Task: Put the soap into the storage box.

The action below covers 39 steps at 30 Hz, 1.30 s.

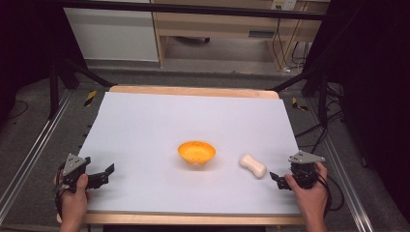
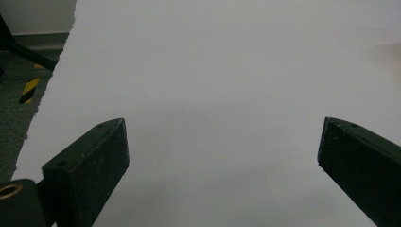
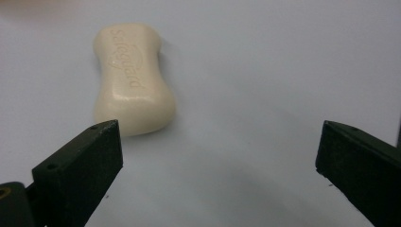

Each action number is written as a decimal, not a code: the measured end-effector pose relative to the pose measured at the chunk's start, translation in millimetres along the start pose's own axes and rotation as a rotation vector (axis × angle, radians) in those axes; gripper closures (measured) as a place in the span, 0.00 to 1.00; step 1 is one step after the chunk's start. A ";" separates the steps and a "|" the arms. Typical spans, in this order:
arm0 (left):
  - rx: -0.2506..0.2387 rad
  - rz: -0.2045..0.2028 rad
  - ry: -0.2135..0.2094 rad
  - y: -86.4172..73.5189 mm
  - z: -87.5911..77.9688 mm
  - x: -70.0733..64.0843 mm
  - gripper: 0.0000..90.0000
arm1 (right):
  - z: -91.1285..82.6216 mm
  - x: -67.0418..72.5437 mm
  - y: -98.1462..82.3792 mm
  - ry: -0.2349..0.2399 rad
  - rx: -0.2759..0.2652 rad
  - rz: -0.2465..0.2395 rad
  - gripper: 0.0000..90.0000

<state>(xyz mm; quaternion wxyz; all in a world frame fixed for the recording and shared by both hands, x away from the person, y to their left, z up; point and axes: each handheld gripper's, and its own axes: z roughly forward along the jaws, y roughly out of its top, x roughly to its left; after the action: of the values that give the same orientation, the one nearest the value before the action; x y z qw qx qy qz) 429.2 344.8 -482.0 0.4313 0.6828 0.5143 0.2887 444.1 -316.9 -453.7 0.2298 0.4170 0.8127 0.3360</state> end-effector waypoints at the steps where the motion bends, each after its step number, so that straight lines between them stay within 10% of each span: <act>1: -0.001 0.006 0.002 0.0 -0.2 -0.3 0.03 | 2.9 1.9 3.8 0.014 0.004 -0.010 0.03; 11: 0.001 0.008 0.005 0.0 0.0 -0.5 0.02 | 9.0 3.5 20.8 0.114 0.041 -0.083 0.13; 39: 0.002 -0.006 -0.001 0.1 0.2 0.7 0.02 | 43.6 23.8 65.5 0.148 0.224 -0.147 0.27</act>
<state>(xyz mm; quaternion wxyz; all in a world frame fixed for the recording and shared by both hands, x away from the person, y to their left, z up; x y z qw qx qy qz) 429.7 345.4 -481.9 0.4317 0.6817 0.5166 0.2866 493.9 -253.7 -436.7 0.1456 0.3533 0.8882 0.2553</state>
